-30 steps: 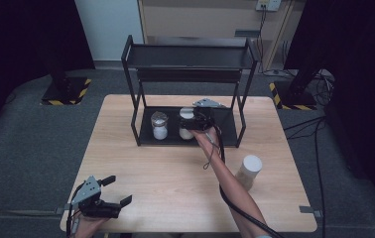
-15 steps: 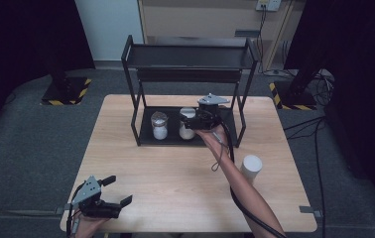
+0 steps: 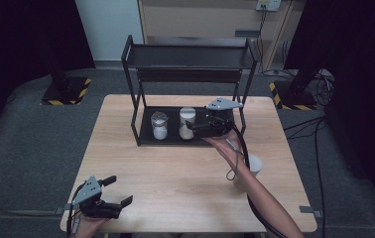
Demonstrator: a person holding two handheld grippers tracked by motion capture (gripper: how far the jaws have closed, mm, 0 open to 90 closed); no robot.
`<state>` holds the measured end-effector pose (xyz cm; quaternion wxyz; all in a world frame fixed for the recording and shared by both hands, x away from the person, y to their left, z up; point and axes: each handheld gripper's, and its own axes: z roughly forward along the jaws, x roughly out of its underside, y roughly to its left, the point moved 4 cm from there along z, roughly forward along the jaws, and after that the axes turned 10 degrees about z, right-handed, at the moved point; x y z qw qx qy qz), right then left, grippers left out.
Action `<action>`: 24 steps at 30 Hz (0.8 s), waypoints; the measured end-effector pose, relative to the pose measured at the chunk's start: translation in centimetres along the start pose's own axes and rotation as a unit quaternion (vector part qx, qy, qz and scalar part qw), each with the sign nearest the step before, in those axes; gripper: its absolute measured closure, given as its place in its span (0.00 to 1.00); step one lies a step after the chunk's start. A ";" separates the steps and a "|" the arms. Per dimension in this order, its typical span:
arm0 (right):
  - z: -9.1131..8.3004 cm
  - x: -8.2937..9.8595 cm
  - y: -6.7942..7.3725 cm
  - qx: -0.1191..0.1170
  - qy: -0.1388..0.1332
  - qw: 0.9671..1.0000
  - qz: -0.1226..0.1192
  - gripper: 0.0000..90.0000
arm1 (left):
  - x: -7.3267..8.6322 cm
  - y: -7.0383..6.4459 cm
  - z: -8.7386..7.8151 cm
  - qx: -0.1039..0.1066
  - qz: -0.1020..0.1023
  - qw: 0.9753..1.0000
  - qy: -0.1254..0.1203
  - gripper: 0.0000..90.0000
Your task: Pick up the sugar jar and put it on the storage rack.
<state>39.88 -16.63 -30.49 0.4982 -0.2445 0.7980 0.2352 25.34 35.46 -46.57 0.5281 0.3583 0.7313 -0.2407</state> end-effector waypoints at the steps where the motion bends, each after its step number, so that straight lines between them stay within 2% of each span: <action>1: -0.4 0.0 0.1 -0.001 -0.001 1.000 -0.002 0.11 | 0.0 0.0 0.0 0.000 0.000 1.000 0.000 0.01; 15: -5.4 0.7 0.8 -0.010 -0.028 0.999 -0.021 0.10 | 0.0 0.0 0.0 0.000 0.000 1.000 0.000 0.01; 24: -8.8 1.9 0.5 -0.012 -0.037 0.999 -0.015 0.10 | 0.0 0.0 0.0 0.000 0.001 1.000 -0.001 0.01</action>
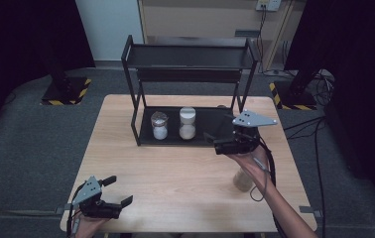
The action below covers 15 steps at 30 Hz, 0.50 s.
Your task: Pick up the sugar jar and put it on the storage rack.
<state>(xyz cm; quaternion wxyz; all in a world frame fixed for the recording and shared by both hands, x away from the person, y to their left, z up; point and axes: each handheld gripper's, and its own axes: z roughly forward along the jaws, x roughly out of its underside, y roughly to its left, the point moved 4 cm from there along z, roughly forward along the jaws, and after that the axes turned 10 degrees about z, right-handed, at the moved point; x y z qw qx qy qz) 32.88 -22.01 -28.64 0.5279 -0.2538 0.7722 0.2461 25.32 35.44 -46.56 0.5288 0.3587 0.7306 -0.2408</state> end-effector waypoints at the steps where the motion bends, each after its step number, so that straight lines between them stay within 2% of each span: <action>1: -0.4 0.1 -0.1 0.000 -0.001 1.000 0.001 0.10 | 0.0 0.0 0.0 0.000 0.000 1.000 0.000 0.01; 15: -5.4 2.8 -1.3 0.019 -0.018 0.999 0.026 0.09 | 0.0 0.0 0.0 0.000 -0.001 1.000 -0.001 0.01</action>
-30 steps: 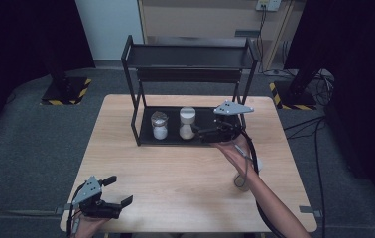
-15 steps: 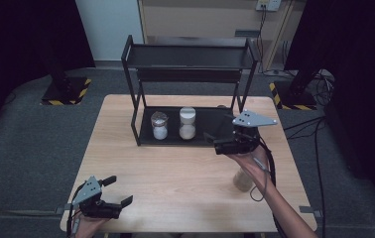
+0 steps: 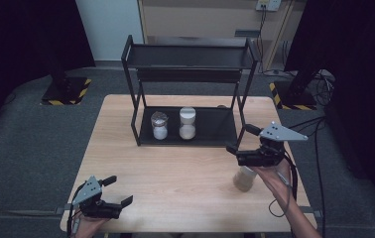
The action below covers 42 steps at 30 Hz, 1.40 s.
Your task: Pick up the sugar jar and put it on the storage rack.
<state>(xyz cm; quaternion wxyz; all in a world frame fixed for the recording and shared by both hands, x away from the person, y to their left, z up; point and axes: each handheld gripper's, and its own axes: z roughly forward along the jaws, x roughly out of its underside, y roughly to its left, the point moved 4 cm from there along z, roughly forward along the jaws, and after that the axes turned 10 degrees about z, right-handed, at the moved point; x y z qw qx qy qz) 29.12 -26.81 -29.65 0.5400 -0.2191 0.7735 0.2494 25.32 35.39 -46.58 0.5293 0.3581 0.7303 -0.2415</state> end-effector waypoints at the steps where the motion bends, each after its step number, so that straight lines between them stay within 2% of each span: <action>1: -0.3 0.2 0.0 0.003 0.001 1.000 0.000 0.09 | 0.0 0.0 0.0 0.000 0.000 1.000 0.000 0.01; 10: -2.4 2.4 -0.6 0.017 -0.006 1.000 0.011 0.09 | 0.0 -0.1 0.0 0.001 0.005 1.000 -0.002 0.01; 18: -4.1 4.3 -0.5 0.035 -0.014 0.999 0.003 0.09 | 0.0 -0.1 0.0 0.002 0.005 1.000 -0.003 0.01; 27: -5.5 6.8 -0.8 0.044 -0.016 0.999 0.012 0.09 | 0.0 -0.1 -0.1 0.004 0.008 1.000 -0.003 0.01; 42: -7.0 10.8 -2.2 0.063 -0.009 0.997 0.039 0.09 | -0.1 -0.1 0.0 0.005 0.008 1.000 -0.002 0.01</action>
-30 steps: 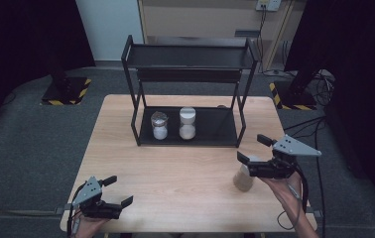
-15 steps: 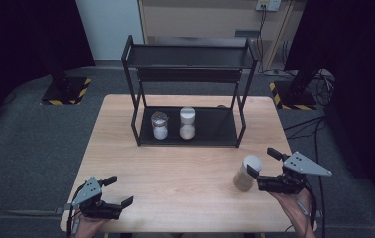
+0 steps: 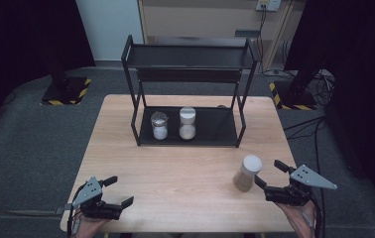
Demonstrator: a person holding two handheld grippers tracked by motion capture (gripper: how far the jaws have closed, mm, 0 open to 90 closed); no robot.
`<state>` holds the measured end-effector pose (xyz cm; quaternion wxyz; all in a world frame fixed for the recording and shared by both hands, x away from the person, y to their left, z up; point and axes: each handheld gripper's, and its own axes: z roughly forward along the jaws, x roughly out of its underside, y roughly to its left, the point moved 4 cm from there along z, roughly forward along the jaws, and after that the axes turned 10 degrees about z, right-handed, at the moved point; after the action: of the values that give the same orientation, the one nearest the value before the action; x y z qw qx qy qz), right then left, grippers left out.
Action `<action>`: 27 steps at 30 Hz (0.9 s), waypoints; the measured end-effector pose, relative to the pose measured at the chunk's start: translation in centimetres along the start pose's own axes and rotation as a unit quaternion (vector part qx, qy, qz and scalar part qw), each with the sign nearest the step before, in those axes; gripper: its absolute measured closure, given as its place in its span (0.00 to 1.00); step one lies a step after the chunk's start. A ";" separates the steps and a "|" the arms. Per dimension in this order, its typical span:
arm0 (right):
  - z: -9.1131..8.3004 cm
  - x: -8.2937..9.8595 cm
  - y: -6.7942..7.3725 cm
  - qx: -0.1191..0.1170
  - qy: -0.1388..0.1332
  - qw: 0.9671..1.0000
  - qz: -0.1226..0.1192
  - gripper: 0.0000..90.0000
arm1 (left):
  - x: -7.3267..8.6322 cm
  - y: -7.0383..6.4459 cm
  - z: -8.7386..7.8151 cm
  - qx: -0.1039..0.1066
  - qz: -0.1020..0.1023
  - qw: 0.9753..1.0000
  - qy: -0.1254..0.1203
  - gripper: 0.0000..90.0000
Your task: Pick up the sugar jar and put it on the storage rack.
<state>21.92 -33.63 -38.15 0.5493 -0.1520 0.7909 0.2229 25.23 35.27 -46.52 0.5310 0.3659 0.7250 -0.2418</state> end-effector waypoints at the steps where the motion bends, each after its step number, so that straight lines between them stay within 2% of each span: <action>1: 0.0 0.2 0.0 0.001 0.000 1.000 0.000 0.09 | 0.0 0.0 0.0 0.001 0.000 1.000 0.000 0.01; 15: -0.4 2.7 -0.9 -0.002 0.000 1.000 -0.005 0.09 | 0.0 0.0 0.0 0.001 0.002 1.000 -0.001 0.01; 27: -0.7 3.9 -1.5 -0.013 0.003 1.000 -0.003 0.09 | 0.0 0.0 -0.1 0.005 0.004 1.000 -0.004 0.01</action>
<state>20.74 -35.30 -41.89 0.5456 -0.1625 0.7889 0.2313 25.22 35.35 -46.53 0.5329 0.3704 0.7205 -0.2445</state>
